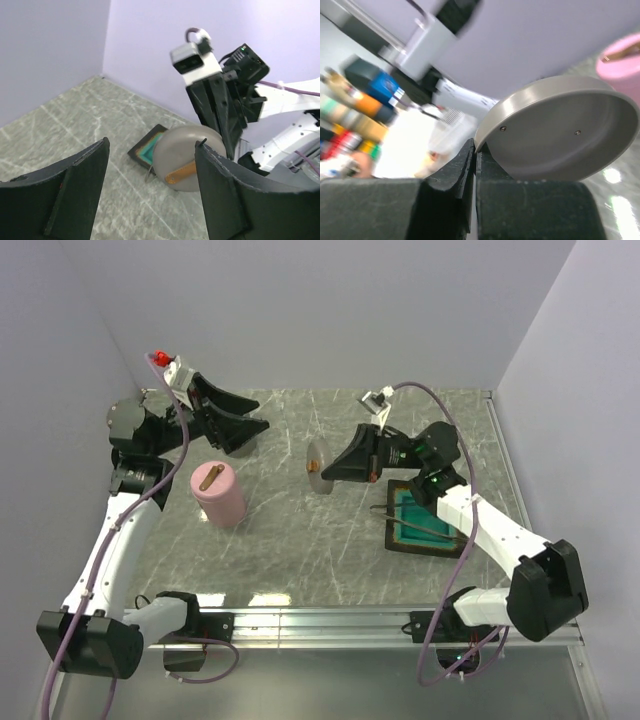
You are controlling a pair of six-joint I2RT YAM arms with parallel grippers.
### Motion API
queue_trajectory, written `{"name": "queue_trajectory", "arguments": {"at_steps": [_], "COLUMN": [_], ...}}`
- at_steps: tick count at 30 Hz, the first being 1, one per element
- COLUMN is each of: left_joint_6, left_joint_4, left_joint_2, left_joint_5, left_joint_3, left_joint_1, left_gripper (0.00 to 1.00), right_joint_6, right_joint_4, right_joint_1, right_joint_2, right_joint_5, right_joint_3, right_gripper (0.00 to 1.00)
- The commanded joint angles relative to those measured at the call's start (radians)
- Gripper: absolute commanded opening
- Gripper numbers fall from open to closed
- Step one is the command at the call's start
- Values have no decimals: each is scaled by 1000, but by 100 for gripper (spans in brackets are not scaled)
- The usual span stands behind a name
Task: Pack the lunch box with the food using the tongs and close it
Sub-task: Pass the lid of the lunch box from the right arm to the left
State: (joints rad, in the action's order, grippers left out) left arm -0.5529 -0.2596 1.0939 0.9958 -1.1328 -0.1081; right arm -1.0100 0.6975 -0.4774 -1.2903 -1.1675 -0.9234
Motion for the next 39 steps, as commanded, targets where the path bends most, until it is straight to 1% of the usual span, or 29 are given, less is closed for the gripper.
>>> {"name": "queue_trajectory", "arguments": {"at_steps": [1,2,4,5,7,8,11,14,18,20,23,30,35,39], "left_joint_6": [-128,-162,-199,-234,-296,-314,-323,-314,-295,-314,-294,-292,-226,-208], "left_joint_4": [-272,-335,-387,-435,-495,-553,-634,-647,-649,-673,-668,-716,-666,-670], "left_joint_2": [1,-3,-9,-18,-29,-38,-51,-33,9,32,53,81,93,103], "left_joint_5": [75,76,78,76,61,58,64,66,83,81,81,89,113,110], "left_joint_3": [40,65,93,120,168,182,223,229,196,199,199,211,211,225], "left_joint_1": [1,1,-1,1,-4,-10,-33,-54,-105,-131,-165,-212,-254,-266], "left_gripper": [74,74,73,73,73,72,70,69,68,68,68,68,68,68], "right_joint_6": [-409,-476,-531,-588,-639,-680,-745,-789,-811,-802,-794,-770,-757,-768], "right_joint_4": [364,382,384,405,422,421,421,442,454,441,435,404,392,399], "right_joint_1": [37,54,65,72,83,86,86,86,85,83,80,51,25,17], "right_joint_2": [-33,-40,-58,-63,-70,-72,-76,-73,-70,-69,-57,-34,-40,-44], "right_joint_5": [47,61,92,103,126,149,184,213,224,223,220,206,201,204], "right_joint_3": [-22,-32,-40,-37,-28,-20,-17,-6,8,8,9,4,-3,-9], "right_gripper": [0,0,0,0,0,0,0,0,0,0,0,0,0,0]}}
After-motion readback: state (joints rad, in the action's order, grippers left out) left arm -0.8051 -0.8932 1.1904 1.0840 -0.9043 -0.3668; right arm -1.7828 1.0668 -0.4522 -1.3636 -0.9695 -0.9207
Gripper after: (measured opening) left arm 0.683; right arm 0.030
